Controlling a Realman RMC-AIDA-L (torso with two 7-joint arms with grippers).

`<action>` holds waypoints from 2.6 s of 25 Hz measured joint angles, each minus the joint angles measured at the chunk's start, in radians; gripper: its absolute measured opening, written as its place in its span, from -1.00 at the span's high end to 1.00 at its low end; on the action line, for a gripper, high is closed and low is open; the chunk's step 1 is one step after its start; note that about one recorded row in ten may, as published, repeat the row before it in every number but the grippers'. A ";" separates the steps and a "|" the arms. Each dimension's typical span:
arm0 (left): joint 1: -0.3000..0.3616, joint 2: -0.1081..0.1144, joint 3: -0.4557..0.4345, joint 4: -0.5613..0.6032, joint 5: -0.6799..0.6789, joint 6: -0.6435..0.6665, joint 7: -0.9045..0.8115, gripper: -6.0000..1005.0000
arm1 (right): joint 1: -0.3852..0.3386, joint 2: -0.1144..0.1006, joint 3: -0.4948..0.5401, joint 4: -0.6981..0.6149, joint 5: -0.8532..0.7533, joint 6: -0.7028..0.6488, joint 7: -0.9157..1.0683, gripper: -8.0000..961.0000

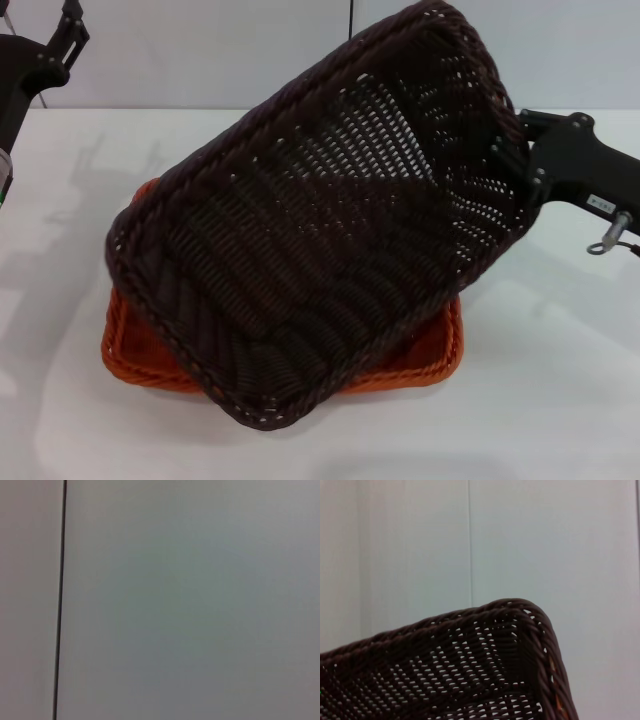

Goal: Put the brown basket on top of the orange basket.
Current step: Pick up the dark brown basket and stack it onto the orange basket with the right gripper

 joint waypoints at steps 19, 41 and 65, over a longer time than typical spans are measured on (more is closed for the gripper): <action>-0.001 0.001 0.002 0.008 -0.003 -0.006 0.002 -0.66 | 0.048 0.000 -0.158 -0.002 0.224 -0.001 -0.083 0.66; 0.008 0.006 0.026 0.030 0.000 -0.036 0.002 -0.66 | -0.112 0.009 -0.688 0.054 0.798 -0.014 -0.517 0.66; -0.001 0.006 0.092 0.075 0.000 -0.106 0.002 -0.66 | -0.220 0.012 -0.844 0.096 1.006 -0.004 -0.638 0.66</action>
